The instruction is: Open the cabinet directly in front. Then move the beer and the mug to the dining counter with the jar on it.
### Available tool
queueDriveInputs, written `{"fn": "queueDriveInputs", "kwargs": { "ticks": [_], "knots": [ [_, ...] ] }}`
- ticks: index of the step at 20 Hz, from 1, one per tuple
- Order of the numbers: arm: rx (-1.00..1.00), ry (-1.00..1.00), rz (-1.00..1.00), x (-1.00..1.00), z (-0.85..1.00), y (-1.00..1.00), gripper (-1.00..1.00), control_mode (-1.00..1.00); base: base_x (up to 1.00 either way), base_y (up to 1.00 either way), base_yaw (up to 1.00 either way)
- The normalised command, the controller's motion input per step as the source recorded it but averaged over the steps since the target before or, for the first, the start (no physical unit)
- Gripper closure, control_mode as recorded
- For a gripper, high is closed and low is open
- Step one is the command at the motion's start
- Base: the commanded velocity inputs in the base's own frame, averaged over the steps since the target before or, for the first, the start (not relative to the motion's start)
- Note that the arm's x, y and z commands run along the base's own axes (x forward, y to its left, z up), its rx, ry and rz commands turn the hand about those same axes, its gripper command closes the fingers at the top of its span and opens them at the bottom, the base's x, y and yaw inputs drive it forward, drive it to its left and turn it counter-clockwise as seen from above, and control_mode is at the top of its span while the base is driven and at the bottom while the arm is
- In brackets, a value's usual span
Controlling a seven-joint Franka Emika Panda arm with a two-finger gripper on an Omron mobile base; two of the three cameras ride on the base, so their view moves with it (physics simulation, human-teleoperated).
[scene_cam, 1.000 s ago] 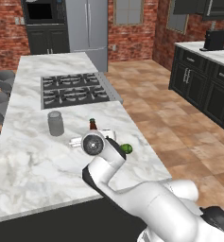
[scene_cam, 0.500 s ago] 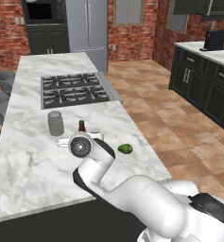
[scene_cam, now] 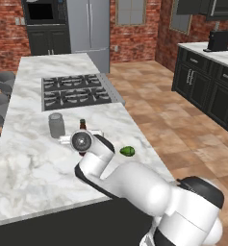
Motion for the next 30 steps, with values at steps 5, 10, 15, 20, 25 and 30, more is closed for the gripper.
{"fn": "queueDriveInputs", "kwargs": {
  "ticks": [5, 10, 15, 20, 25, 30],
  "knots": [
    [0.0, 0.01, 0.0, 0.09, -0.04, 0.04, 1.0, -1.0, 0.0, 0.0, 0.0],
    [0.0, 0.0, 0.0, 0.0, -0.2, 0.0, 1.0, -1.0, 0.0, 0.0, 0.0],
    [-0.03, 0.01, 0.0, 0.0, -0.33, 0.0, 1.0, -1.0, 0.0, 0.0, 0.0],
    [0.0, 0.01, 0.0, 0.0, -0.3, 0.0, 1.0, -1.0, 0.0, 0.0, 0.0],
    [0.0, 0.0, 0.0, 0.0, -0.3, 0.0, 1.0, -1.0, 0.0, 0.0, 0.0],
    [0.0, 0.0, -0.01, 0.07, -0.03, 0.0, 1.0, -1.0, 0.0, 0.0, 0.0]
  ]
}}
